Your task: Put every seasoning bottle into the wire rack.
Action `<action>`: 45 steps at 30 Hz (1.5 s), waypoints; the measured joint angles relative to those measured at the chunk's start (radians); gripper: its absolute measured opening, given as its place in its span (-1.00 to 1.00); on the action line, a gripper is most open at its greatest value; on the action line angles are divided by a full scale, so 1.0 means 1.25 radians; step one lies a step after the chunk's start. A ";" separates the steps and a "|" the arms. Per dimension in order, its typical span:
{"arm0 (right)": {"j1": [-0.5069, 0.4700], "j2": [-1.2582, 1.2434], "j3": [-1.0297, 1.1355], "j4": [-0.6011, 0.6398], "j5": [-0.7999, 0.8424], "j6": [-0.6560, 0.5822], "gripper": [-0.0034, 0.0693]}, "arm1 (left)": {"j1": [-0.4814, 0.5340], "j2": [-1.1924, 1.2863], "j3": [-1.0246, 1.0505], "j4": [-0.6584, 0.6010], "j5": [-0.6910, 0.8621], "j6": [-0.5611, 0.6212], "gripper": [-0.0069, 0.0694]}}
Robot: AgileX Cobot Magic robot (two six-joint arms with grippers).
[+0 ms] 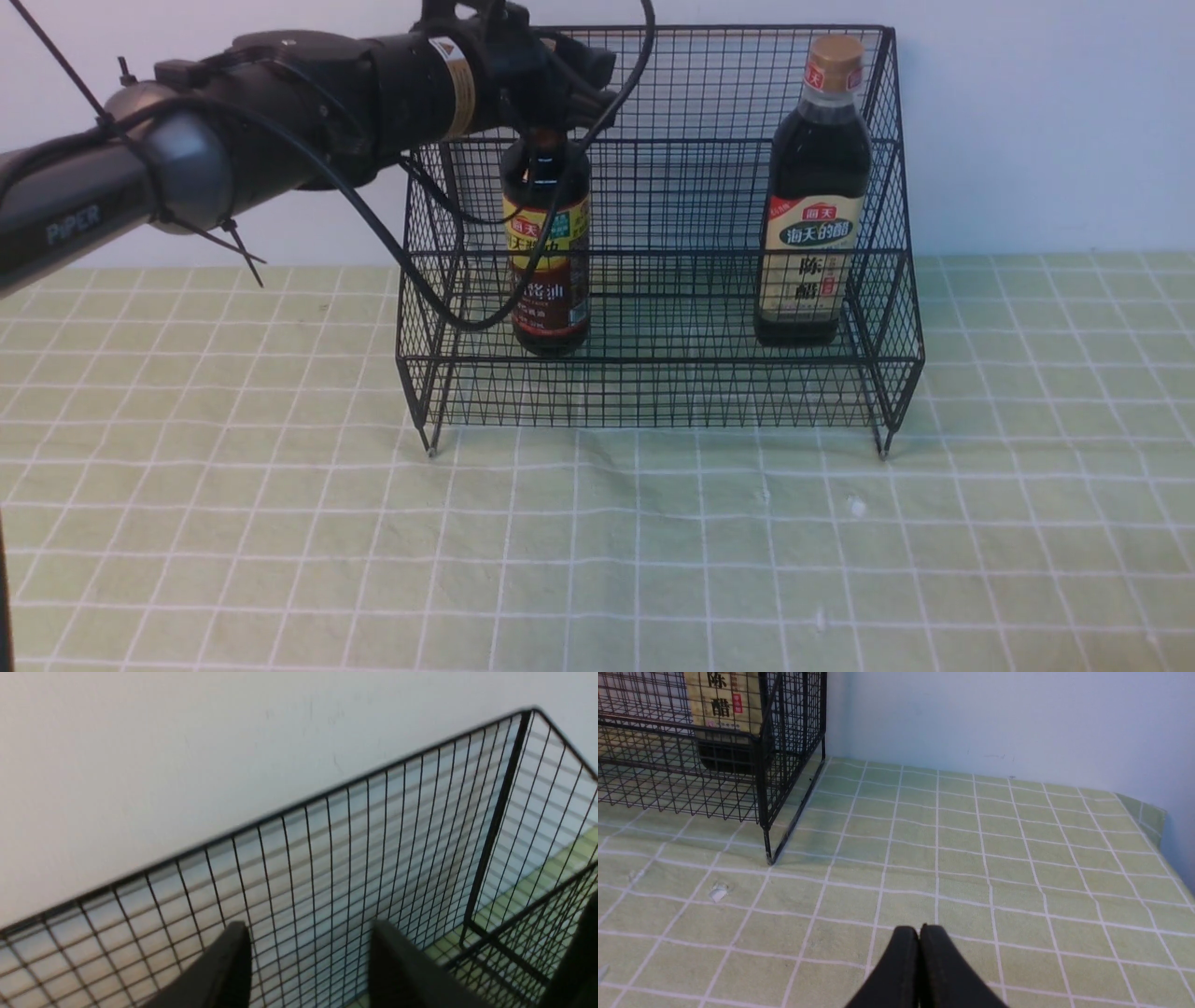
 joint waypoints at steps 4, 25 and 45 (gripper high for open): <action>0.000 0.000 0.000 0.000 0.000 0.000 -0.95 | 0.000 -0.019 -0.003 0.063 0.000 -0.034 0.22; 0.000 0.000 0.000 0.000 0.000 0.000 -0.95 | 0.001 -0.283 -0.003 0.146 0.063 -0.012 -0.27; 0.000 0.000 0.000 0.000 0.000 0.000 -0.95 | 0.002 -0.418 -0.005 -0.652 0.940 0.839 -0.77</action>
